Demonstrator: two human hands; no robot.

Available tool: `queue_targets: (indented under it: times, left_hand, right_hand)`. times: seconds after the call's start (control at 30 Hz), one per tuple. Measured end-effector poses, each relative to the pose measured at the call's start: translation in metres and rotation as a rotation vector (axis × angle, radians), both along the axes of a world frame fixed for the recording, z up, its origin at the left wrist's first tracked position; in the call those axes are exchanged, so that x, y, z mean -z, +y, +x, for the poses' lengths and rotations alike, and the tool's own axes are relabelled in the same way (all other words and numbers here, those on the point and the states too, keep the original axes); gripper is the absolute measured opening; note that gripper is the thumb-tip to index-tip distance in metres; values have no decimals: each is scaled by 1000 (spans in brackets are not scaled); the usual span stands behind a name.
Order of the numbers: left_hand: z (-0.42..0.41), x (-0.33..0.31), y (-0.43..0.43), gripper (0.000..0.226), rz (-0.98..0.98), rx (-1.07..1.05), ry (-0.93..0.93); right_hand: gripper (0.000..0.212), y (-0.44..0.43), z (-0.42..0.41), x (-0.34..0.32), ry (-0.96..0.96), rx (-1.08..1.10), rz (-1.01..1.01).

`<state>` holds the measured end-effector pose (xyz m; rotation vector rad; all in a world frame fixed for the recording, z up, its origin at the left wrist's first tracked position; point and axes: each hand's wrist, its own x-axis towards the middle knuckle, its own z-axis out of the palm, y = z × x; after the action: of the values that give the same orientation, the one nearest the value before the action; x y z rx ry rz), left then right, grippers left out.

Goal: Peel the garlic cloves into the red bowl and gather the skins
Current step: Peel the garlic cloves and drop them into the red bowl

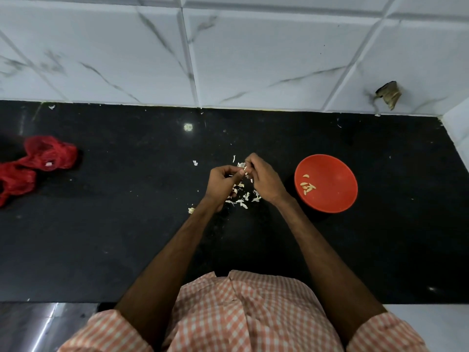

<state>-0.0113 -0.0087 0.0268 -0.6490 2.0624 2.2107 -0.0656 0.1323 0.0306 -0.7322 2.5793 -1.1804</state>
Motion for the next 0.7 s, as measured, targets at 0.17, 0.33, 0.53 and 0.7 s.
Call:
queue_targets:
  times: [0.17, 0.33, 0.53, 0.7]
  left_hand:
    - [-2, -1, 4, 10, 17, -34, -26]
    - [-2, -1, 7, 11, 21, -54, -11]
    - [-4, 1, 6, 10, 35, -94, 30]
    - [-4, 0, 7, 9, 66, -116, 32]
  right_hand:
    - [30, 0, 6, -4, 169, 37, 64]
    - [28, 2, 5, -1, 162, 45, 51]
    - [21, 1, 6, 0, 134, 54, 31]
    - [17, 1, 7, 1, 93, 36, -5]
